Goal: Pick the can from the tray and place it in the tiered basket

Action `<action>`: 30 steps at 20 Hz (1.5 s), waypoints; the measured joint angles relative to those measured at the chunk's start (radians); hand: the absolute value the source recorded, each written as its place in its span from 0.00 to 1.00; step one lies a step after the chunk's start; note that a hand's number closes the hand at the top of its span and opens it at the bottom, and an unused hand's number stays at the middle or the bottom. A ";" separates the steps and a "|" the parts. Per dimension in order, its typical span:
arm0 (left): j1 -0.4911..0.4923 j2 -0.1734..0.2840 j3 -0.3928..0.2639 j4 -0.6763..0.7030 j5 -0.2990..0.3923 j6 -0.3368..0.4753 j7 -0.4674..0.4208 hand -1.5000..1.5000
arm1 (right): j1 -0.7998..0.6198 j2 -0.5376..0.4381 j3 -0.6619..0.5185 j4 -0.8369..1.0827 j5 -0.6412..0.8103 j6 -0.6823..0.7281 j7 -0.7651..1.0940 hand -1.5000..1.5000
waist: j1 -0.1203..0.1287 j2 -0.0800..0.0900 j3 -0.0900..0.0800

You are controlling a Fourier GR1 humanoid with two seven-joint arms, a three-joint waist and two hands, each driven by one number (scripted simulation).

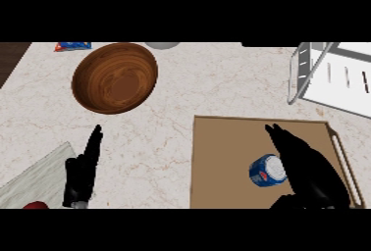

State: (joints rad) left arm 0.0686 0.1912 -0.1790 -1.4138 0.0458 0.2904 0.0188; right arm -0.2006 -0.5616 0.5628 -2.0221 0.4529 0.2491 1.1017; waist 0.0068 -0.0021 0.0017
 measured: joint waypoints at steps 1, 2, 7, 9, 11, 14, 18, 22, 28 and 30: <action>-0.005 -0.003 0.000 0.005 -0.002 0.001 0.004 0.50 | -0.004 0.013 0.006 0.012 0.005 0.004 0.002 0.00 | -0.001 0.000 0.000; 0.001 -0.011 -0.007 0.001 -0.010 0.007 -0.005 0.50 | -0.011 0.025 0.010 0.030 0.007 0.009 0.002 0.00 | 0.000 0.000 0.000; 0.008 -0.014 -0.003 -0.006 -0.017 0.004 0.002 0.50 | -0.026 0.052 -0.003 0.063 -0.005 0.041 0.000 0.00 | -0.001 0.000 0.000; 0.007 -0.014 0.001 -0.004 -0.017 -0.003 -0.004 0.50 | -0.020 0.055 -0.010 0.082 -0.003 0.053 -0.010 0.00 | -0.003 -0.001 0.001; 0.011 -0.008 0.010 -0.003 -0.015 -0.010 -0.010 0.50 | -0.014 0.057 -0.012 0.092 -0.004 0.065 -0.015 0.00 | -0.003 -0.001 0.001; 0.010 -0.004 0.020 0.003 -0.009 -0.025 -0.018 0.50 | -0.013 0.078 -0.023 0.134 -0.002 0.077 -0.024 0.00 | -0.003 -0.001 0.001; 0.006 -0.007 0.021 -0.010 -0.013 -0.029 0.008 0.50 | 0.000 0.095 -0.047 0.175 0.000 0.092 -0.041 0.00 | -0.004 -0.001 0.001; -0.005 -0.025 0.027 0.004 -0.023 -0.020 0.008 0.50 | 0.031 0.118 -0.049 0.183 0.022 0.103 -0.051 0.00 | -0.006 -0.002 0.002; 0.014 -0.039 0.025 -0.010 -0.043 -0.021 -0.001 0.50 | 0.046 0.148 -0.087 0.231 0.058 0.126 -0.098 1.00 | -0.005 -0.001 0.001; 0.019 -0.030 0.036 -0.017 -0.038 -0.038 0.001 0.50 | 0.051 0.161 -0.089 0.235 0.081 0.133 -0.113 1.00 | -0.005 -0.001 0.001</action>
State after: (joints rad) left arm 0.0873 0.1612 -0.1426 -1.4306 0.0079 0.2528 0.0196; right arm -0.1495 -0.4010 0.4737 -1.7869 0.5342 0.3822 0.9889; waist 0.0017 -0.0035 0.0028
